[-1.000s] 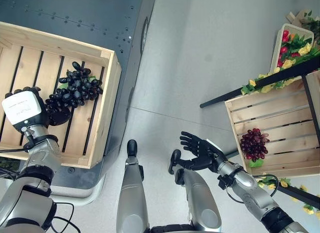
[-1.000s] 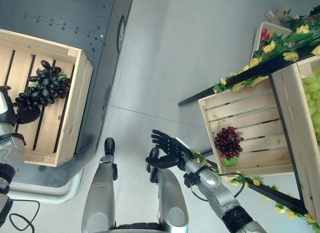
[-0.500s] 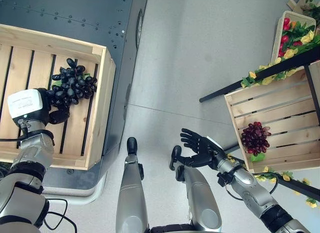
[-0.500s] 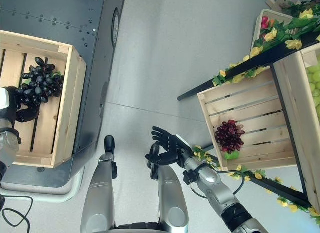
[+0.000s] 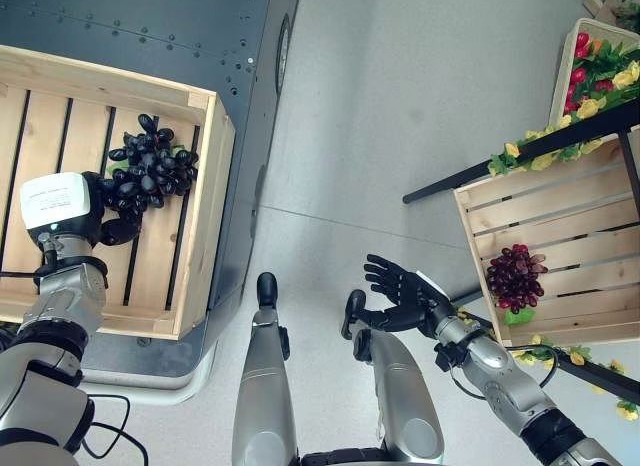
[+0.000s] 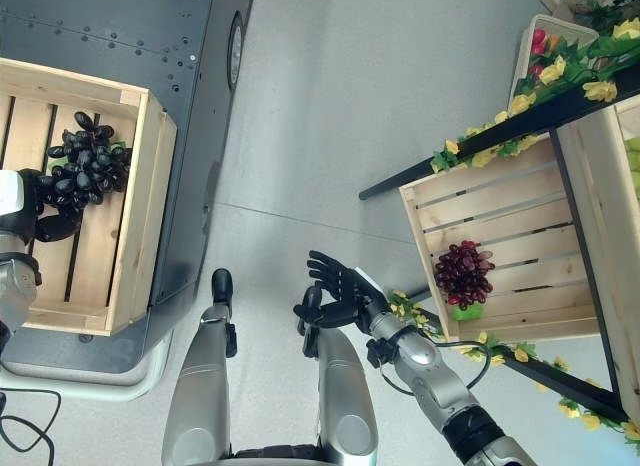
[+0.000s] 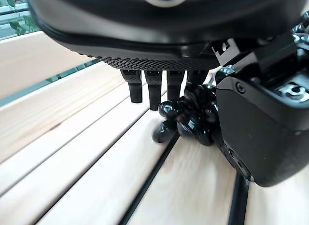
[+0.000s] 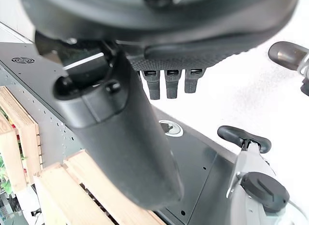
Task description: Pick up the fruits from the basket on one side to the basket on the other side
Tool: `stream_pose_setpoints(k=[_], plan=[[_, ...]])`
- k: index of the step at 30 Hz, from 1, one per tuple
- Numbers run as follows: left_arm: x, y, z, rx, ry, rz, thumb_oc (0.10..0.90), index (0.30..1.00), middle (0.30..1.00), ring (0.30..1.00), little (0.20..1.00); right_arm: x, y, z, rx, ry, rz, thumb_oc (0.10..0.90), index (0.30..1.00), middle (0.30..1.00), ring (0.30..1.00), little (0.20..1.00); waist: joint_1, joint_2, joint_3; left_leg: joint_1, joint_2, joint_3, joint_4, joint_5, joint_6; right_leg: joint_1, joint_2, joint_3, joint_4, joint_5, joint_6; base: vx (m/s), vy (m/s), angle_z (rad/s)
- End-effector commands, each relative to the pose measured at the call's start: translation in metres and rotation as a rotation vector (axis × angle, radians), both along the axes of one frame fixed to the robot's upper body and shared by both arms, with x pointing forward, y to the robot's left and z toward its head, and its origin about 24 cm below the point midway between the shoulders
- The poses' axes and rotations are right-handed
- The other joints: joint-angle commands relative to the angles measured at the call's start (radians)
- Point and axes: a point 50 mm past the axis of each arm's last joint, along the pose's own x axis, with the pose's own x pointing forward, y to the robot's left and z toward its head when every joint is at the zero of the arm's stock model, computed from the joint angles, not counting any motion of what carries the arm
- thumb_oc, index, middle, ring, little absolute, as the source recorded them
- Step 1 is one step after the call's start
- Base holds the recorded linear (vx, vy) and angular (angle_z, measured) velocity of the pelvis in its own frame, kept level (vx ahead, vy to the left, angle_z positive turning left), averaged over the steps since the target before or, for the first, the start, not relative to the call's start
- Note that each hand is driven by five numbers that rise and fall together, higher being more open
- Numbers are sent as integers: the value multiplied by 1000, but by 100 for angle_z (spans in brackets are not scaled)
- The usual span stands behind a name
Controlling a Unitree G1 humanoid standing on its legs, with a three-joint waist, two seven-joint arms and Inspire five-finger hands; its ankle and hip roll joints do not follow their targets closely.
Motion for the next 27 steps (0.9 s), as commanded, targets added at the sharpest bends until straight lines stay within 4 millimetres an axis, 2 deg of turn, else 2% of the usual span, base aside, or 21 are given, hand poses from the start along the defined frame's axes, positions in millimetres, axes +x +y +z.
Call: stream_pose_setpoints(k=[1, 11, 14, 15, 20, 25, 27], plan=[[21, -28, 5, 31, -66, -99, 400, 300, 300, 300, 300, 4, -6, 34, 71, -153, -19, 800, 900, 900, 900, 900, -31, 54, -9, 14, -76, 73, 38, -57, 34, 17, 32, -30, -20, 37, -20, 0, 0, 0], [25, -39, 7, 26, -102, -177, 400, 300, 300, 300, 300, 4, -8, 35, 72, -157, -46, 800, 900, 900, 900, 900, -24, 74, -9, 64, -89, 77, -12, -43, 33, 50, 23, -35, -49, 46, -11, -2, -4, 1], [22, -42, 0, 22, -108, -197, 400, 300, 300, 300, 300, 3, -9, 35, 71, -158, -46, 800, 900, 900, 900, 900, -18, 82, -9, 86, -93, 75, -40, -31, 30, 67, 20, -37, -71, 56, -5, -31, -21, 5], [22, -42, 1, 25, -117, -200, 400, 300, 300, 300, 300, 4, -9, 36, 72, -165, -47, 800, 900, 900, 900, 900, -18, 85, -9, 72, -93, 77, -47, -9, 35, 56, 20, -44, -82, 75, -13, -68, -38, 2], [14, -42, -4, 68, -155, -219, 400, 300, 300, 300, 300, 2, -11, 35, 83, -163, -62, 800, 900, 900, 900, 900, -6, 101, -9, 119, -99, 72, -81, -3, 34, 100, 17, -52, -103, 73, -10, -10, -41, 5], [3, -43, 1, 114, -233, -250, 400, 300, 300, 300, 300, -2, -16, 34, 79, -168, -68, 800, 900, 900, 900, 900, 9, 119, -10, 192, -104, 55, -137, 11, 27, 173, 9, -68, -154, 80, -1, 13, -54, 5], [-4, -43, 1, 117, -271, -260, 400, 300, 300, 300, 300, -5, -19, 33, 83, -169, -79, 800, 900, 900, 900, 900, 15, 129, -29, 213, -106, 45, -162, 16, 22, 196, 5, -75, -177, 82, 0, 23, -52, 4]])
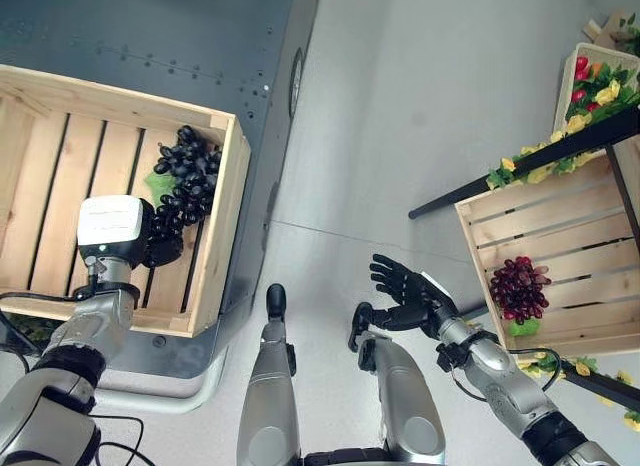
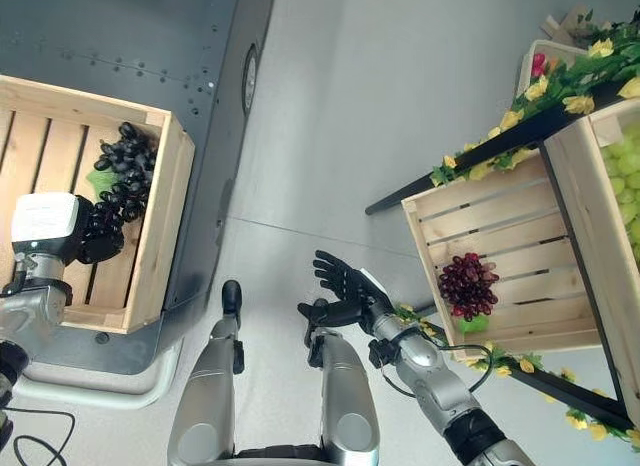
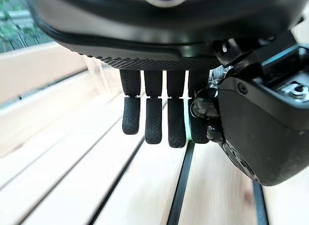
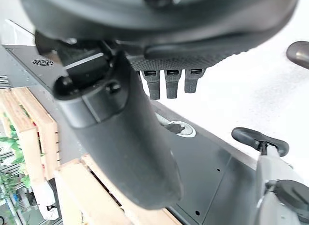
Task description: Pick up the fruits from the basket on one side to the basket on the other side
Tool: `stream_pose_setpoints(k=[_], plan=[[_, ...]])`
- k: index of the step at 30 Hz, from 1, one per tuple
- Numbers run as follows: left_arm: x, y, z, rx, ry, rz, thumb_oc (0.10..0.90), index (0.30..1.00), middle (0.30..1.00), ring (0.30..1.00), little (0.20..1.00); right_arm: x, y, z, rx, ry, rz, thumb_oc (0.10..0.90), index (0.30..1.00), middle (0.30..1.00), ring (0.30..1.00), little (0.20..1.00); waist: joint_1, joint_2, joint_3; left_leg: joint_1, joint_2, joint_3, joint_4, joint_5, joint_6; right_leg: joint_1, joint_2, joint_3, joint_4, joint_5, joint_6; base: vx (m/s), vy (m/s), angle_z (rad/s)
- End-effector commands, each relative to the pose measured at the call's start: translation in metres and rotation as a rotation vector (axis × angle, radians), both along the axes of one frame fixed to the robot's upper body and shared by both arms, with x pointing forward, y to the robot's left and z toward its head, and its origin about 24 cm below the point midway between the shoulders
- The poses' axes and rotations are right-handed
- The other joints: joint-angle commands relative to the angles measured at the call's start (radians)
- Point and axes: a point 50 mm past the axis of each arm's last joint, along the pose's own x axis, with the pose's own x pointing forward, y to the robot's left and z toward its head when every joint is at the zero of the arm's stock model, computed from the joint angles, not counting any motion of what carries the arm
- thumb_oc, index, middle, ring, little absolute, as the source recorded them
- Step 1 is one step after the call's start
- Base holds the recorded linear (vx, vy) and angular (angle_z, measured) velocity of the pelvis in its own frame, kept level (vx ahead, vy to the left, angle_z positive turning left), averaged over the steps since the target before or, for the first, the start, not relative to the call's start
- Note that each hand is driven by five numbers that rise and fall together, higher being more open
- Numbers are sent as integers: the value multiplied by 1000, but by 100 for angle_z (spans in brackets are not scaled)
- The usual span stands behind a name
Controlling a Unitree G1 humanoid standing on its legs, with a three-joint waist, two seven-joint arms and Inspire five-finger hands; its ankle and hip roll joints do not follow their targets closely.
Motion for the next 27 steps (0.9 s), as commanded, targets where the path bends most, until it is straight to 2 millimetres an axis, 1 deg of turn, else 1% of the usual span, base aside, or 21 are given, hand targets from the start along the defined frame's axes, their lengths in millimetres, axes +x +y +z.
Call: stream_pose_setpoints(k=[1, 4, 5, 6, 7, 10, 11, 14, 17, 23, 27], plan=[[4, -3, 40, 5, -300, -15, 400, 300, 300, 300, 300, -2, -10, 35, 72, -183, -24, 800, 900, 900, 900, 900, -7, 77, -48, 25, -80, 40, 51, -85, 21, 77, 23, -50, -124, 80, -4, 24, -40, 5], [-4, -3, 39, -36, -363, -13, 400, 300, 300, 300, 300, -5, -12, 33, 68, -178, -32, 800, 900, 900, 900, 900, 0, 83, -68, 51, -82, 32, 26, -80, 16, 105, 19, -56, -148, 83, -2, 40, -33, 7], [-12, -3, 36, -142, -452, -7, 400, 300, 300, 300, 300, -8, -15, 30, 73, -167, -42, 800, 900, 900, 900, 900, 7, 87, -87, 74, -83, 24, 1, -76, 13, 131, 17, -60, -168, 83, -1, 58, -28, 17], [-15, -4, 34, -195, -505, -11, 400, 300, 300, 300, 300, -10, -15, 29, 79, -162, -39, 800, 900, 900, 900, 900, 9, 87, -95, 86, -82, 22, -13, -73, 12, 145, 18, -61, -180, 85, -1, 76, -37, 14], [-18, -9, 29, -241, -547, -17, 400, 300, 300, 300, 300, -13, -13, 25, 77, -156, -33, 800, 900, 900, 900, 900, 13, 88, -108, 99, -82, 15, -31, -69, 9, 160, 19, -61, -195, 86, 0, 60, -30, 9], [-21, -18, 22, -274, -613, -33, 400, 300, 300, 300, 300, -17, -8, 21, 85, -145, -28, 800, 900, 900, 900, 900, 20, 86, -130, 124, -81, 4, -66, -56, 3, 192, 21, -65, -218, 89, 2, 67, -40, 9], [-23, -22, 18, -315, -651, -30, 400, 300, 300, 300, 300, -19, -6, 18, 90, -134, -25, 800, 900, 900, 900, 900, 25, 80, -150, 144, -78, 1, -91, -49, -1, 218, 23, -69, -240, 92, 4, 69, -39, 13], [-26, -25, 10, -370, -670, -13, 400, 300, 300, 300, 300, -22, -3, 12, 95, -120, -24, 800, 900, 900, 900, 900, 31, 75, -176, 160, -73, -5, -116, -40, -3, 249, 30, -77, -263, 94, 2, 68, -37, 15], [-29, -24, 5, -390, -664, 0, 400, 300, 300, 300, 300, -25, 1, 9, 100, -112, -14, 800, 900, 900, 900, 900, 36, 68, -192, 176, -66, -5, -130, -39, -5, 268, 34, -82, -274, 91, 0, 50, -35, 3], [-35, -19, 7, -400, -673, -9, 400, 300, 300, 300, 300, -27, 4, 7, 108, -103, -3, 800, 900, 900, 900, 900, 42, 58, -205, 199, -54, 3, -140, -45, -4, 296, 42, -92, -280, 83, -4, 16, -18, -1], [-37, -22, 12, -411, -718, -49, 400, 300, 300, 300, 300, -28, 5, 8, 109, -116, -2, 800, 900, 900, 900, 900, 47, 52, -211, 212, -50, 3, -144, -49, -3, 312, 44, -94, -286, 81, -6, 19, -23, 2]])
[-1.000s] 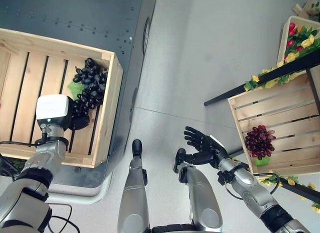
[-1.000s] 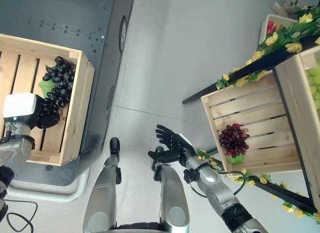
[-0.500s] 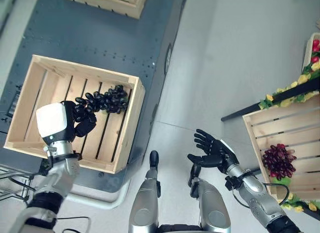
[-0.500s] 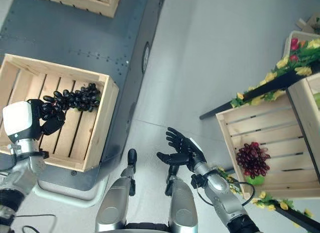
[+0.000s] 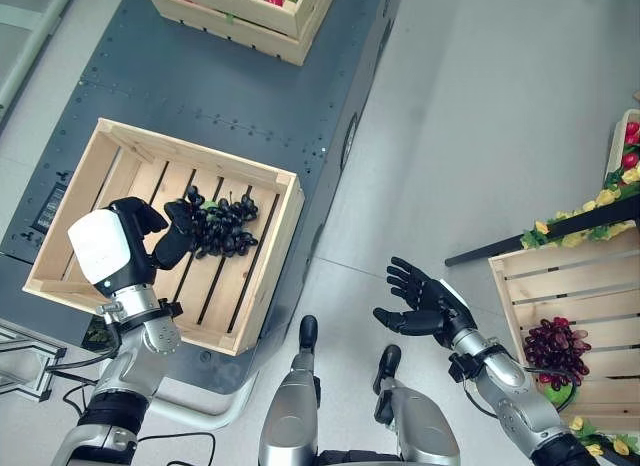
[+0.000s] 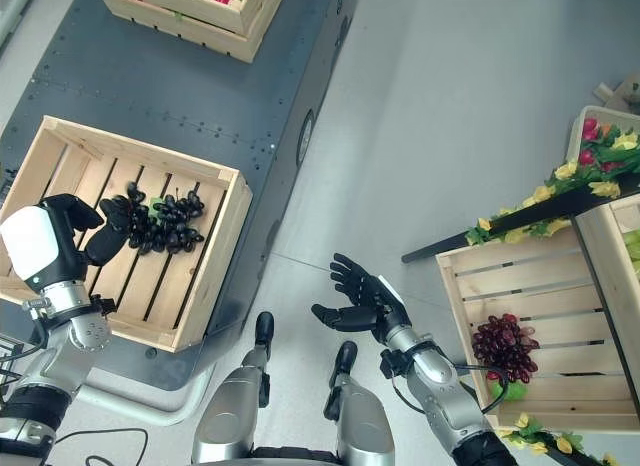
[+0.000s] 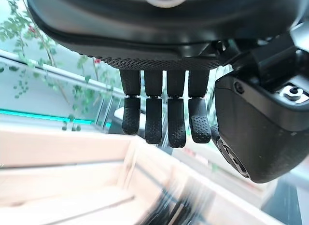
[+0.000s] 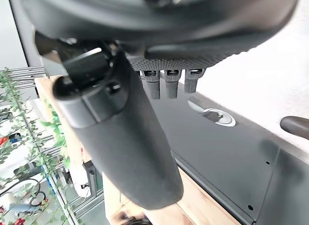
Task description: Pick up the fruits from the basket on one side to the basket on the other side
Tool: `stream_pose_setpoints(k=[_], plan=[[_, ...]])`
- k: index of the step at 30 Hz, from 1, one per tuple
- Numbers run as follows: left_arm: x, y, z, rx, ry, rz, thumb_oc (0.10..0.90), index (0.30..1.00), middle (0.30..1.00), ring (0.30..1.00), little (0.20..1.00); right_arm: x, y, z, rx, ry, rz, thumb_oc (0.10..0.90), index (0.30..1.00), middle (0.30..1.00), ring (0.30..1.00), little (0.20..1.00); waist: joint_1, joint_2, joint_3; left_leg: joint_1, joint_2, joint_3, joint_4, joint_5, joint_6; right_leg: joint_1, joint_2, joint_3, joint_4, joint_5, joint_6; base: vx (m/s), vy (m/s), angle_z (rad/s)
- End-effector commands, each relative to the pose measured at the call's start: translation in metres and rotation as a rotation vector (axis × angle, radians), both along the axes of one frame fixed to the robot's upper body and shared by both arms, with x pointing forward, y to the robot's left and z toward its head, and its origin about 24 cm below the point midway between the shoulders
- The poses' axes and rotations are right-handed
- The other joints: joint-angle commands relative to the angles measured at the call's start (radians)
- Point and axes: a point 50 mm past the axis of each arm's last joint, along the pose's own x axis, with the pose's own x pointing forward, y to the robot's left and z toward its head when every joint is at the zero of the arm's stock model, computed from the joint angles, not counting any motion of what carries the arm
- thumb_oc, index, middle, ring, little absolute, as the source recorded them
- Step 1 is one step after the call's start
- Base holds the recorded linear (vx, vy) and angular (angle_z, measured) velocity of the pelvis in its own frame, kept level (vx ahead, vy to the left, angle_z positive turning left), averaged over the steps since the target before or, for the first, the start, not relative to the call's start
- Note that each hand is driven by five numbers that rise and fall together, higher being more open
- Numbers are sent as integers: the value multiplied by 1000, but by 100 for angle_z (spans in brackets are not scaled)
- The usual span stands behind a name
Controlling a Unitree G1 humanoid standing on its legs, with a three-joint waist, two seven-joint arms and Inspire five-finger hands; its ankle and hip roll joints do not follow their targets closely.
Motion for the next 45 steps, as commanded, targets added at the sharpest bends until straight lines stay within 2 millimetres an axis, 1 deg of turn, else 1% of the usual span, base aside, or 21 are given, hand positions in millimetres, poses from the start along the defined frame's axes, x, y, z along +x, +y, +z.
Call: stream_pose_setpoints(k=[1, 4, 9, 11, 14, 15, 16, 17, 20, 22, 23, 25, 27, 28, 30, 33, 34, 37, 41, 44, 45], plan=[[-8, 16, 29, 40, -192, 27, 400, 300, 300, 300, 300, -11, 18, 14, 70, -135, 72, 800, 900, 900, 900, 900, -11, -42, -138, -16, -45, 28, 15, -65, -8, -39, 2, -17, 64, -10, -38, 26, -26, 4], [-8, 13, 31, 42, -220, 5, 400, 300, 300, 300, 300, -10, 22, 18, 40, -174, 87, 800, 900, 900, 900, 900, -7, -48, -146, -5, -44, 24, 10, -67, -7, -27, 2, -14, 56, -6, -36, 11, -9, 0], [-9, 6, 36, 75, -245, -46, 400, 300, 300, 300, 300, -5, 24, 33, 30, -256, 101, 800, 900, 900, 900, 900, 0, -55, -168, 21, -47, 16, -1, -73, -8, -2, 1, -11, 34, 5, -30, 41, -25, 0], [-10, 3, 37, 79, -227, -71, 400, 300, 300, 300, 300, 0, 23, 44, 19, -305, 96, 800, 900, 900, 900, 900, 7, -53, -189, 36, -52, 9, -5, -78, -7, 12, -3, -9, 19, 13, -27, 70, -7, -1], [-10, 1, 32, 97, -163, -92, 400, 300, 300, 300, 300, 3, 23, 48, 33, -317, 86, 800, 900, 900, 900, 900, 11, -48, -211, 49, -55, 5, -8, -82, -6, 25, -6, -6, 8, 17, -25, 81, 10, 0], [-11, 1, 29, 100, -133, -91, 444, 366, 366, 366, 366, 4, 23, 49, 32, -318, 84, 800, 900, 900, 900, 900, 12, -45, -218, 54, -55, 5, -7, -85, -5, 29, -7, -4, 7, 17, -24, 91, 40, 0], [-12, 5, 25, 92, -69, -87, 711, 766, 766, 766, 766, 4, 22, 50, 28, -310, 85, 800, 900, 900, 900, 900, 11, -39, -230, 61, -56, 5, -7, -88, -4, 33, -9, -2, 8, 15, -23, 87, 41, 0], [-12, 5, 24, 89, -60, -84, 800, 900, 900, 900, 900, 4, 22, 50, 27, -308, 86, 800, 900, 900, 900, 900, 11, -39, -231, 63, -56, 6, -8, -89, -3, 34, -9, -2, 8, 15, -23, 95, 55, -1], [-18, 13, 16, 75, 17, -53, 800, 900, 900, 900, 900, 2, 19, 45, 16, -265, 91, 800, 900, 900, 900, 900, 7, -28, -244, 74, -57, 8, -12, -91, -1, 39, -10, 2, 9, 11, -22, 64, 45, -3], [-23, 19, 10, 76, 73, -43, 800, 900, 900, 900, 900, -1, 16, 40, 1, -230, 91, 800, 900, 900, 900, 900, 3, -23, -242, 75, -59, 9, -10, -94, 1, 35, -12, 5, 11, 11, -20, 13, 42, -4], [-24, 22, 8, 89, 129, -32, 800, 900, 900, 900, 900, -2, 14, 36, -1, -207, 93, 800, 900, 900, 900, 900, 1, -20, -238, 73, -59, 11, -9, -94, 2, 31, -12, 7, 12, 11, -19, 0, 0, 0], [-24, 25, 8, 88, 172, -27, 800, 900, 900, 900, 900, -4, 12, 33, 18, -175, 92, 800, 900, 900, 900, 900, 0, -18, -233, 72, -59, 10, -9, -93, 3, 26, -12, 9, 15, 12, -17, 0, 0, 0], [-24, 30, 6, 89, 239, 1, 800, 900, 900, 900, 900, -5, 9, 30, 31, -156, 95, 800, 900, 900, 900, 900, -3, -14, -222, 67, -59, 10, -9, -92, 4, 18, -12, 12, 18, 12, -15, -60, 24, -1], [-24, 36, 5, 91, 299, 7, 800, 900, 900, 900, 900, -5, 8, 30, 20, -157, 113, 800, 900, 900, 900, 900, -7, -10, -206, 57, -60, 10, -6, -90, 5, 6, -11, 15, 24, 12, -14, -86, 40, -4], [-24, 38, 5, 117, 339, 9, 800, 900, 900, 900, 900, -5, 6, 31, 18, -158, 113, 800, 900, 900, 900, 900, -8, -7, -195, 52, -59, 13, -1, -92, 6, 0, -12, 14, 27, 12, -13, -58, 30, -8], [-22, 43, 8, 172, 430, 7, 800, 900, 900, 900, 900, -3, 2, 34, 13, -164, 110, 800, 900, 900, 900, 900, -11, 2, -172, 36, -61, 12, 12, -93, 9, -16, -14, 16, 34, 13, -12, -57, 39, -5], [-20, 46, 12, 217, 480, 17, 800, 900, 900, 900, 900, 0, -2, 36, 0, -174, 102, 800, 900, 900, 900, 900, -14, 8, -155, 18, -62, 15, 29, -95, 11, -30, -17, 17, 42, 14, -11, -71, 48, -1], [-16, 50, 15, 250, 509, 33, 800, 900, 900, 900, 900, 3, -5, 38, -4, -181, 93, 800, 900, 900, 900, 900, -16, 15, -133, -4, -64, 18, 47, -97, 13, -51, -20, 20, 54, 15, -10, -69, 49, 2], [-8, 55, 19, 299, 569, 60, 800, 900, 900, 900, 900, 7, -7, 44, -6, -207, 98, 800, 900, 900, 900, 900, -27, 13, -96, -37, -65, 30, 89, -109, 17, -84, -24, 26, 79, 12, -11, -53, 49, 0], [-2, 58, 18, 313, 581, 83, 800, 900, 900, 900, 900, 10, -5, 48, -4, -220, 104, 800, 900, 900, 900, 900, -35, 4, -72, -62, -66, 36, 120, -114, 19, -106, -24, 33, 101, 8, -12, -22, 19, 1], [2, 59, 19, 326, 578, 93, 800, 900, 900, 900, 900, 12, -3, 50, -1, -227, 104, 800, 900, 900, 900, 900, -37, -3, -60, -76, -67, 43, 136, -117, 21, -117, -23, 35, 111, 7, -13, -41, 20, 1]])
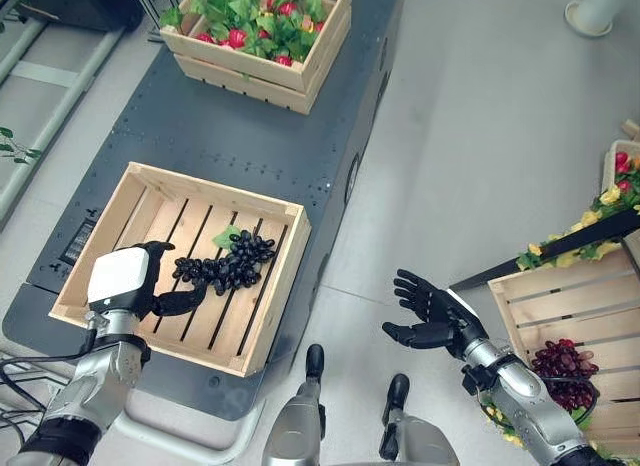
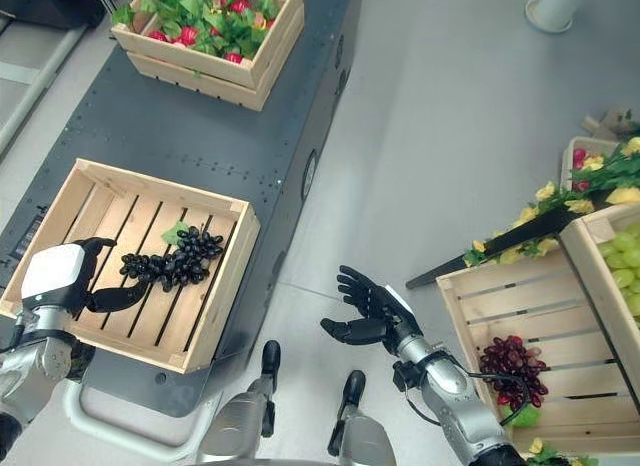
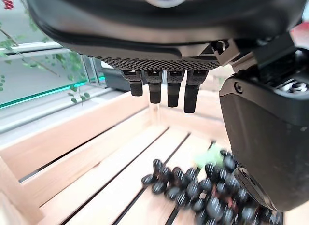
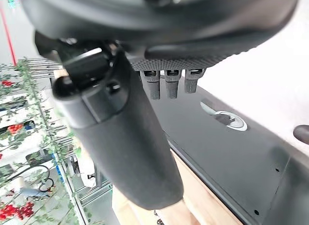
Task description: Pick up the fruits from the basket on one side to the basket on the other side
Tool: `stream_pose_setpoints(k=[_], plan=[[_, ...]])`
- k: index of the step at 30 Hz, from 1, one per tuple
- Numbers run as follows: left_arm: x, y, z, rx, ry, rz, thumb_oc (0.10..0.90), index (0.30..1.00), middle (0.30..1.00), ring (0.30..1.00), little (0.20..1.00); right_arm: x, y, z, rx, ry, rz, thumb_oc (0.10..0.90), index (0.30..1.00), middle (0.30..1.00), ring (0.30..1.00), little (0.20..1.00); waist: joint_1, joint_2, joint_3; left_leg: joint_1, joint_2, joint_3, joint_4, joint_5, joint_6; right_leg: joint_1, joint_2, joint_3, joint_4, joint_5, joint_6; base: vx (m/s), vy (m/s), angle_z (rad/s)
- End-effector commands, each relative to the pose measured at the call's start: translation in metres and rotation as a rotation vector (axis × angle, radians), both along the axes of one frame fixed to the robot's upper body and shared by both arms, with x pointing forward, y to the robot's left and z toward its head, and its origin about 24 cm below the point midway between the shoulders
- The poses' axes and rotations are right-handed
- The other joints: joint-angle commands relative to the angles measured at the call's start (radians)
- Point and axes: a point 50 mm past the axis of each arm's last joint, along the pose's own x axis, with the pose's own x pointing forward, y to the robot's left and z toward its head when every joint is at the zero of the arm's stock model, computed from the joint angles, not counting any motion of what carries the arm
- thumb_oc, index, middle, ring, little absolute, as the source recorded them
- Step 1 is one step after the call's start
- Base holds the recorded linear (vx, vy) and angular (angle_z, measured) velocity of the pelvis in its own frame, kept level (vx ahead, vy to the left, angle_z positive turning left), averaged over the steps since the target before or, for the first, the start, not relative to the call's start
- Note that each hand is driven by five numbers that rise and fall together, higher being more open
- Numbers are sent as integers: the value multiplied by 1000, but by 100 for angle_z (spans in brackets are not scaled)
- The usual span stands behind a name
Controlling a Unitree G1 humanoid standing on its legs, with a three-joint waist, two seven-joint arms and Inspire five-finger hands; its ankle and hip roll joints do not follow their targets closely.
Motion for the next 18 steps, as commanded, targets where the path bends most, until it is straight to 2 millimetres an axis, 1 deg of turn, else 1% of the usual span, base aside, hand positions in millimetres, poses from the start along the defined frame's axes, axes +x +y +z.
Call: stream_pose_setpoints(k=[1, 3, 4, 7, 8, 9, 10, 13, 16, 18], plan=[[21, 27, 51, 150, -162, 74, 800, 900, 900, 900, 900, 18, 13, 46, 84, -230, 77, 800, 900, 900, 900, 900, -32, -31, 42, -51, -48, 24, 153, -115, 12, -112, -13, 13, 198, -38, -27, -60, 22, 1], [26, 30, 54, 174, -172, 79, 800, 900, 900, 900, 900, 21, 15, 48, 85, -243, 79, 800, 900, 900, 900, 900, -38, -39, 59, -78, -49, 32, 188, -120, 12, -140, -12, 16, 223, -40, -29, -70, 24, 2], [30, 30, 58, 192, -181, 78, 800, 900, 900, 900, 900, 24, 15, 51, 87, -254, 76, 800, 900, 900, 900, 900, -40, -44, 77, -102, -49, 35, 223, -127, 11, -162, -11, 20, 252, -47, -33, -86, 40, -5], [39, 30, 66, 217, -195, 86, 800, 900, 900, 900, 900, 27, 16, 55, 86, -267, 73, 800, 900, 900, 900, 900, -47, -49, 106, -157, -49, 41, 284, -133, 14, -212, -9, 29, 314, -61, -41, -82, 61, -8], [42, 31, 71, 239, -225, 97, 800, 900, 900, 900, 900, 29, 18, 56, 84, -272, 75, 800, 900, 900, 900, 900, -52, -53, 123, -183, -47, 46, 312, -136, 17, -240, -10, 32, 345, -66, -44, -63, 63, -8], [44, 32, 74, 224, -241, 108, 800, 900, 900, 900, 900, 29, 18, 57, 83, -274, 72, 800, 900, 900, 900, 900, -54, -55, 131, -197, -45, 48, 325, -137, 17, -254, -10, 35, 359, -68, -46, -50, 54, -9], [45, 33, 75, 221, -243, 109, 800, 900, 900, 900, 900, 30, 18, 57, 83, -275, 72, 800, 900, 900, 900, 900, -54, -56, 132, -199, -45, 49, 327, -137, 17, -256, -10, 36, 361, -68, -46, -33, 31, -12], [54, 31, 86, 216, -301, 144, 800, 900, 900, 900, 900, 33, 20, 61, 94, -293, 57, 800, 900, 900, 900, 900, -60, -66, 154, -244, -46, 50, 346, -131, 18, -300, -7, 45, 377, -64, -47, -56, 28, -6], [58, 31, 95, 231, -355, 176, 800, 900, 900, 900, 900, 35, 23, 64, 108, -306, 52, 800, 900, 900, 900, 900, -64, -73, 154, -277, -47, 53, 352, -129, 22, -341, -6, 48, 392, -61, -44, -47, 23, -2], [59, 31, 98, 241, -360, 178, 800, 900, 900, 900, 900, 35, 24, 64, 108, -310, 53, 800, 900, 900, 900, 900, -65, -76, 154, -288, -47, 55, 356, -129, 22, -349, -5, 48, 393, -60, -44, -37, 7, -4]])
